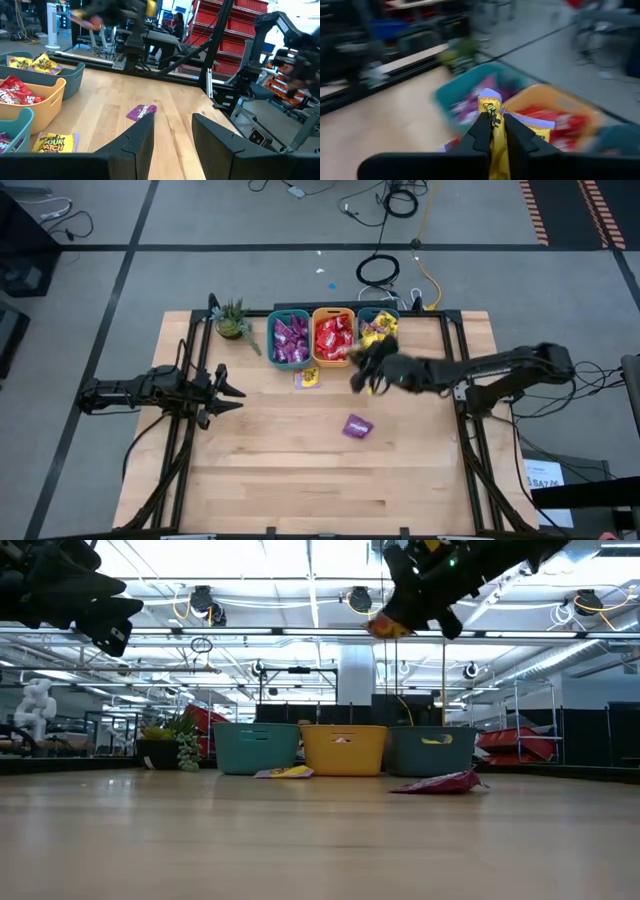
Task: Sort candy
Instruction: Put the yellow candy into the dark blue bin, then put the violet candy into the blue bin
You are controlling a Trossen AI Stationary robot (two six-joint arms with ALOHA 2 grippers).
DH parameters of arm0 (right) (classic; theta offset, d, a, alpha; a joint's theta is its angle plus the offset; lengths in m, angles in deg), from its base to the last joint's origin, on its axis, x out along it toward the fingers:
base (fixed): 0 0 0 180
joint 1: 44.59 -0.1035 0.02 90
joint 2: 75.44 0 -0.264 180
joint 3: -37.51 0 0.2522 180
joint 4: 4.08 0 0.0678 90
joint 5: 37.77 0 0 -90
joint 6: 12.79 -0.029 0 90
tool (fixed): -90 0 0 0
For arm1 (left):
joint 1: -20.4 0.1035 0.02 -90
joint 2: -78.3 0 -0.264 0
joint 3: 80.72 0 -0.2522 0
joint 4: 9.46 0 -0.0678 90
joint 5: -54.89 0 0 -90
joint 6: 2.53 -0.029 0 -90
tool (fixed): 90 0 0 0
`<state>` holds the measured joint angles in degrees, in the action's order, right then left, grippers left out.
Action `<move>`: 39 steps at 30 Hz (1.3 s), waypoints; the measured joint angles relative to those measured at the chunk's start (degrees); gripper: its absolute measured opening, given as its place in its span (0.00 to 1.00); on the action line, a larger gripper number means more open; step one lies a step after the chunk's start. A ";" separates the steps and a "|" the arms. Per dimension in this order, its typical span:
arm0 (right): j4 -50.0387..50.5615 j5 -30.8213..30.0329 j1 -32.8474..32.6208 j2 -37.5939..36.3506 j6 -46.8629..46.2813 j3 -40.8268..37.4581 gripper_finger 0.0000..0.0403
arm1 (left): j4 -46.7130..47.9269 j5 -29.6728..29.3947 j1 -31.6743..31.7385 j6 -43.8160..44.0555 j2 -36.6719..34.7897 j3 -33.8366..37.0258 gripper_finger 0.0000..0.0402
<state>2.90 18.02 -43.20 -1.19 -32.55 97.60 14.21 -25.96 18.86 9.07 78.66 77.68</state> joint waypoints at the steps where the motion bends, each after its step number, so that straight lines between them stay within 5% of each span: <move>1: 0.82 -0.06 2.17 -0.99 0.74 0.00 0.03 | 0.04 0.00 0.02 0.00 0.00 0.00 0.35; 10: 7.05 0.08 16.95 -1.15 -1.37 0.00 0.14 | 0.02 0.00 0.00 0.00 -0.02 0.00 0.35; 25: 11.89 5.96 21.07 -0.95 -4.42 0.00 0.70 | 0.02 0.00 0.02 0.01 0.00 0.00 0.35; 35: 11.89 6.52 21.05 -1.17 -3.05 0.02 0.76 | 0.02 0.00 0.00 0.00 -0.02 0.00 0.35; 39: 11.61 18.19 21.04 -2.59 0.27 0.02 0.76 | 0.02 0.00 0.01 0.01 0.00 0.00 0.35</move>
<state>14.50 36.20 -22.16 -3.78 -32.28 97.62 14.23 -25.96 18.87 9.08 78.65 77.68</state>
